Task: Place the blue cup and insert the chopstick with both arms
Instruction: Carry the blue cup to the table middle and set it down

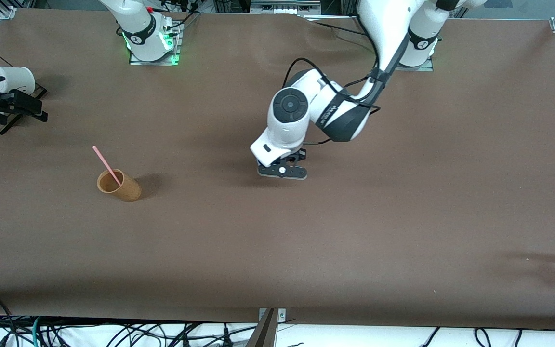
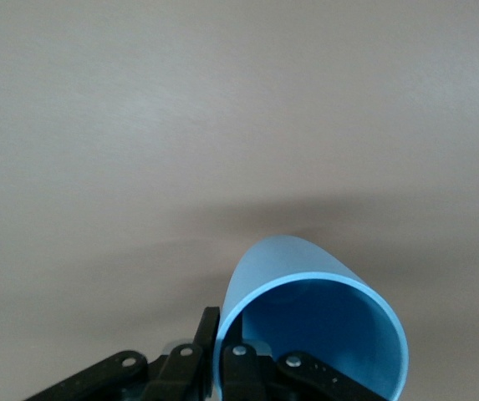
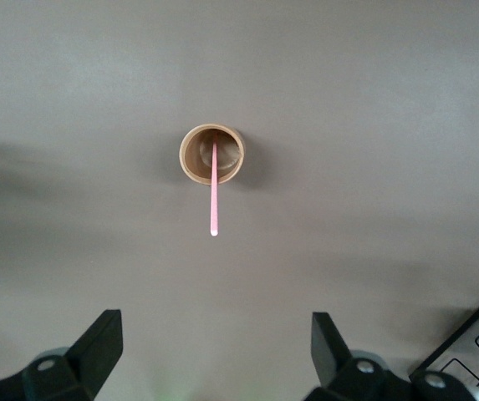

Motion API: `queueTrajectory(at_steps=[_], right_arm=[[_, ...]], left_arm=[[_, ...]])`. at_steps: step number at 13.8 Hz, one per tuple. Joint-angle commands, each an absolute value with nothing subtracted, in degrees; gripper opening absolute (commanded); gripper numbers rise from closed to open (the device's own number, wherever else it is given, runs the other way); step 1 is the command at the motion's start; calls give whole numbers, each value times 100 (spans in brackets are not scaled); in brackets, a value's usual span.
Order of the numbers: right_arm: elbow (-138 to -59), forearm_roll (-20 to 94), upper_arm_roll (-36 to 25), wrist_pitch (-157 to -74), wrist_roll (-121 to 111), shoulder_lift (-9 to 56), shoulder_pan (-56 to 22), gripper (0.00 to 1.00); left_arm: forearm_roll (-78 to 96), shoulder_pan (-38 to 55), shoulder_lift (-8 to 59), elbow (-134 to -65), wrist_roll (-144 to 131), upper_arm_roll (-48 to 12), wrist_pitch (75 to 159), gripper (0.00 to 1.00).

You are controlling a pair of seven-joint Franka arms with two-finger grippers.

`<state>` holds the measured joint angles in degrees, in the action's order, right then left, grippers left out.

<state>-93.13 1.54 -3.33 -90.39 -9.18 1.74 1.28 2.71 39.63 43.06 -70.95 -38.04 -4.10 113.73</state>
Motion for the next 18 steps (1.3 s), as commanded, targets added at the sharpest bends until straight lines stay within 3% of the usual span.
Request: queueTrajectory(at_steps=[1, 4, 11, 13, 14, 15, 18], right_arm=[[-9378, 176, -316, -9009, -967, 97, 167, 100], [-9378, 176, -316, -9009, -967, 97, 167, 100], [-9378, 176, -316, -9009, -967, 97, 167, 100], [-9378, 176, -316, -9009, -967, 97, 167, 100], [-9378, 176, -316, -9009, -967, 97, 176, 100], [-9378, 176, -325, -9009, -967, 97, 176, 100], [-9378, 167, -316, -9000, -967, 88, 167, 100]], left_arm=[[422, 4253, 4946, -6242, -4103, -272, 11188, 0], [422, 4447, 5448, -5819, -4551, -264, 11302, 0], [422, 4535, 5731, -5818, -4913, -264, 11646, 0], [422, 4518, 5704, -5818, -4913, -264, 11646, 44], [422, 4509, 5661, -5818, -4913, -272, 11628, 80], [431, 4500, 5625, -5818, -4913, -290, 11576, 100], [571, 4421, 5380, -5810, -4869, -308, 11339, 100]])
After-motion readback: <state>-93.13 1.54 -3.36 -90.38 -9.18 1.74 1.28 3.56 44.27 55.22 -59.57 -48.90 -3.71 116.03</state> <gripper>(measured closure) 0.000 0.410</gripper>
